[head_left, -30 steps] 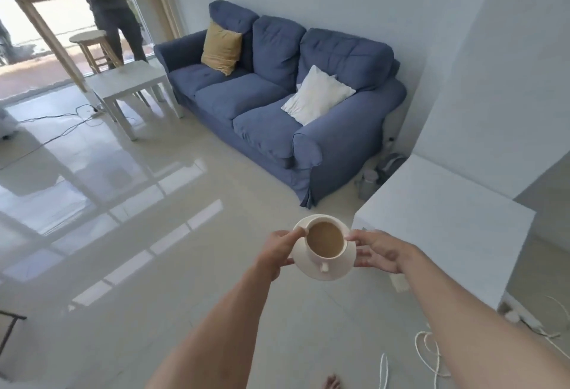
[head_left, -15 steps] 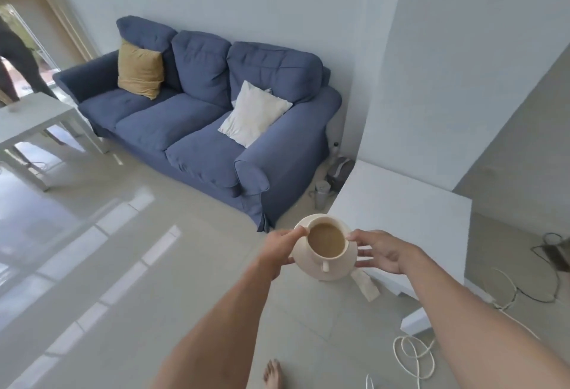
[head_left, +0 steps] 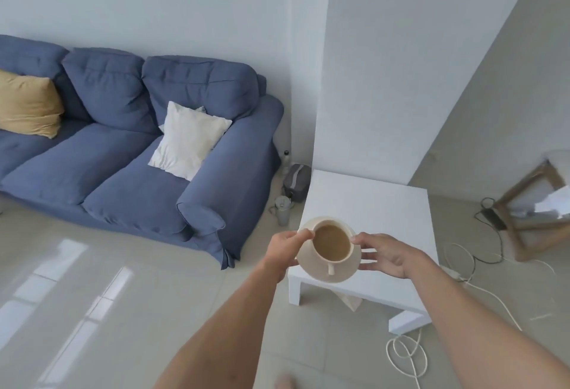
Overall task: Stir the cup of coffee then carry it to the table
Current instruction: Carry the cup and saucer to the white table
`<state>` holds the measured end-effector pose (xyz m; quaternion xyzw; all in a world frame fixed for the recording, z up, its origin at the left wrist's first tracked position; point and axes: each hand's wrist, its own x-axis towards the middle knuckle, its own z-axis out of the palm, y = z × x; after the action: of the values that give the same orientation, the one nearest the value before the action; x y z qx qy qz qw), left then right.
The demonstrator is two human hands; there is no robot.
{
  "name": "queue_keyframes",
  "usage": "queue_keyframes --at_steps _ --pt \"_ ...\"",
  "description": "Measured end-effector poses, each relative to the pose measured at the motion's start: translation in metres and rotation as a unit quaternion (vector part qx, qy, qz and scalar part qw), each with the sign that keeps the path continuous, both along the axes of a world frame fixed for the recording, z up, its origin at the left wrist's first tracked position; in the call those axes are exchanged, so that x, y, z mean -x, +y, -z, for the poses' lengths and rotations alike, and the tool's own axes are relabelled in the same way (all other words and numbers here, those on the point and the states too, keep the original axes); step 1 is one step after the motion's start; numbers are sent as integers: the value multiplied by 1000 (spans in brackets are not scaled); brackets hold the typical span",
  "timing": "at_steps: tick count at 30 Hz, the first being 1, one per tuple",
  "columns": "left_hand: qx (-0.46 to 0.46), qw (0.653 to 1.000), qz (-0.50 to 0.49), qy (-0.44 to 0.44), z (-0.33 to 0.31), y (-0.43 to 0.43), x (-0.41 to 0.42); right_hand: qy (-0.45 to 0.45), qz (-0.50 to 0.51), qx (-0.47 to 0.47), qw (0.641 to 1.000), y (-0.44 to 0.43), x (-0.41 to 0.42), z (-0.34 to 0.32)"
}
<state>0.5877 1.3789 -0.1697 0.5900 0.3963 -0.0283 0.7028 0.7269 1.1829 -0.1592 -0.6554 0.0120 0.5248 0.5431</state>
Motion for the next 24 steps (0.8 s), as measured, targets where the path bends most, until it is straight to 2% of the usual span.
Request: queue_keyframes --at_steps 7,24 --pt "-3 998 56 -1 -2 19 -61 0 62 -2 998 1 -35 -3" --pt "9 993 120 -10 10 9 -215 -6 113 -6 994 -22 -166 4"
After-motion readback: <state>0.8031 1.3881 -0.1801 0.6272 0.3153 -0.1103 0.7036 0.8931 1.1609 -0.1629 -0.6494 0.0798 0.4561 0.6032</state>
